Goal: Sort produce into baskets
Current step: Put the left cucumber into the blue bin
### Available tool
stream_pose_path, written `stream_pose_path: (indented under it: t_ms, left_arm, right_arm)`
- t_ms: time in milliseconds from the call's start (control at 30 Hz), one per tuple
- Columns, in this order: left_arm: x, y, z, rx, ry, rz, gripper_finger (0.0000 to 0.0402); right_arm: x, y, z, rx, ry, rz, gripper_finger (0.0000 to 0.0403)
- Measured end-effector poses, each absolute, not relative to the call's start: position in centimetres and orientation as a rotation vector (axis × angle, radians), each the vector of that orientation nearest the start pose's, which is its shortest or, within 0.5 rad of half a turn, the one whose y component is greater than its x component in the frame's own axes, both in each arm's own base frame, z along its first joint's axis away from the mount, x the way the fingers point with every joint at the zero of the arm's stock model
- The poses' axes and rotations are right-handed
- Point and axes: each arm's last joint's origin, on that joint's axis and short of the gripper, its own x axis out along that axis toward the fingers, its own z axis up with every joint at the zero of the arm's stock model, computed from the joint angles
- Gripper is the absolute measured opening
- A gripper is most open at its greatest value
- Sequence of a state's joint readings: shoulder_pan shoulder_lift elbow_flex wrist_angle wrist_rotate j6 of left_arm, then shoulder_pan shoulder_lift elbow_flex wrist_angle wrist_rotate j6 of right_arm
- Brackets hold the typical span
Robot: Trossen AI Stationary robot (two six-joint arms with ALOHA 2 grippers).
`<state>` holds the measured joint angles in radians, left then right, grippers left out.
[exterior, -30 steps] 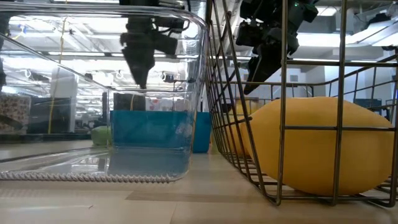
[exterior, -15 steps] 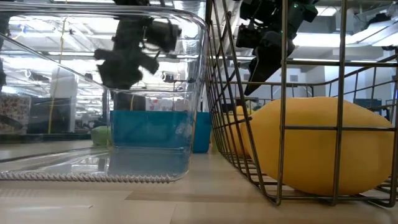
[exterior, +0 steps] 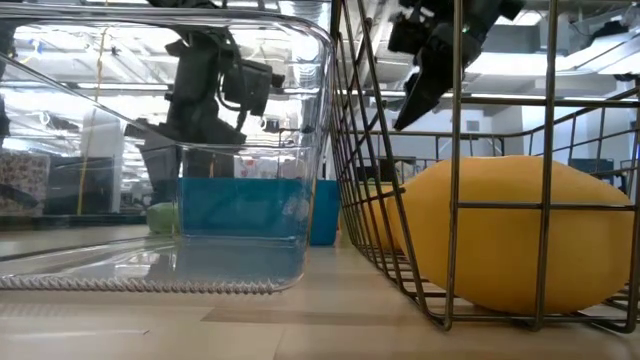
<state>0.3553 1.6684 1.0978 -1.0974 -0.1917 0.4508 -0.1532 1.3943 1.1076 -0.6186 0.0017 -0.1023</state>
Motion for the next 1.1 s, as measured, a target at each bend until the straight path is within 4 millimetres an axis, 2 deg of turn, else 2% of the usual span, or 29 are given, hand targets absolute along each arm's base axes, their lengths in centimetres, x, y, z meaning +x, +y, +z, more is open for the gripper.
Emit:
stream_pose_path:
  t_ms: [400,700,867,1100]
  left_arm:
    - [24.5,9.7,16.1,0.233,1.739,0.003,0.0309]
    - [24.8,9.7,15.6,0.210,1.675,-0.008,0.0302]
    - [24.9,9.6,15.6,0.186,1.657,-0.013,0.0262]
    - [24.9,9.6,15.6,0.131,1.657,0.045,0.0171]
  right_arm:
    - [25.2,-3.9,31.4,-0.043,0.759,-0.108,0.0391]
    - [22.7,-3.5,32.4,-0.039,0.801,-0.105,0.0391]
    - [21.2,-3.3,32.0,-0.028,0.912,-0.097,0.0391]
    - [20.4,-3.2,31.3,-0.012,1.029,-0.093,0.0391]
